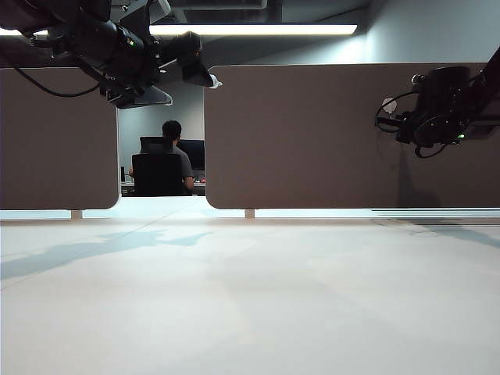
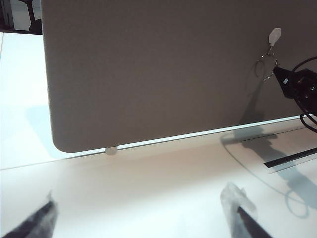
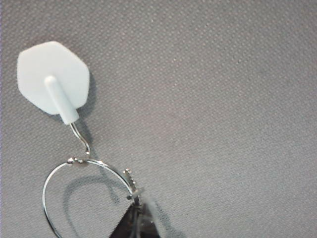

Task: Hang the earring on the hook.

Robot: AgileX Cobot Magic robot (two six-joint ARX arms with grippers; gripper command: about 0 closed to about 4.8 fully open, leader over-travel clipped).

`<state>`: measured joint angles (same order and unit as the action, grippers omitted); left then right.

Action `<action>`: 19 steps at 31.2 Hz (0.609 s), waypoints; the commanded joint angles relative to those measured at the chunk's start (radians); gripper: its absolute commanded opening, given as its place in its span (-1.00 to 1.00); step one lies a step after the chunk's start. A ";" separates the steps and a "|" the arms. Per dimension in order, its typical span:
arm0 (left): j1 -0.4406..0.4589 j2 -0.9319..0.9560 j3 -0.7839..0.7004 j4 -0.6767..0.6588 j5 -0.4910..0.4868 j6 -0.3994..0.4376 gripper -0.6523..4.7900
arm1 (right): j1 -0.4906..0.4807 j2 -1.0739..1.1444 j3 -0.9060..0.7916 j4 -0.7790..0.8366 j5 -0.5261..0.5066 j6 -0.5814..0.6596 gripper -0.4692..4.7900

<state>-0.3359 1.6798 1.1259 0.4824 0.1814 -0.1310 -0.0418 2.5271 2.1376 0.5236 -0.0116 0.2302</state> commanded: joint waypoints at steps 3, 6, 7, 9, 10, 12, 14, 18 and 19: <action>-0.001 -0.003 0.006 0.012 0.006 0.000 1.00 | 0.000 -0.002 0.004 0.013 -0.003 -0.029 -0.61; -0.001 -0.003 0.006 0.012 0.006 0.000 1.00 | -0.001 -0.003 0.006 0.035 -0.018 -0.029 0.22; -0.001 -0.003 0.006 0.012 0.006 0.000 1.00 | -0.001 -0.004 0.006 0.035 -0.018 -0.029 0.35; -0.001 -0.003 0.006 0.012 0.006 0.000 1.00 | -0.001 -0.005 0.005 0.034 -0.031 -0.029 0.38; -0.001 -0.003 0.006 0.012 0.006 0.000 1.00 | -0.001 -0.005 0.005 0.035 -0.051 -0.029 0.38; -0.001 -0.003 0.006 0.012 0.006 0.000 1.00 | -0.001 -0.006 0.005 0.034 -0.083 -0.029 0.38; -0.001 -0.003 0.006 0.012 0.006 0.000 1.00 | -0.001 -0.017 0.004 0.022 -0.119 -0.029 0.38; -0.001 -0.013 0.006 0.001 0.013 0.000 1.00 | 0.000 -0.087 0.003 -0.063 -0.185 -0.055 0.32; -0.001 -0.022 0.007 -0.008 0.026 0.000 1.00 | 0.000 -0.111 0.003 -0.099 -0.195 -0.055 0.19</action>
<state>-0.3359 1.6768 1.1259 0.4759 0.1841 -0.1307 -0.0437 2.4706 2.1311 0.4469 -0.1818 0.1890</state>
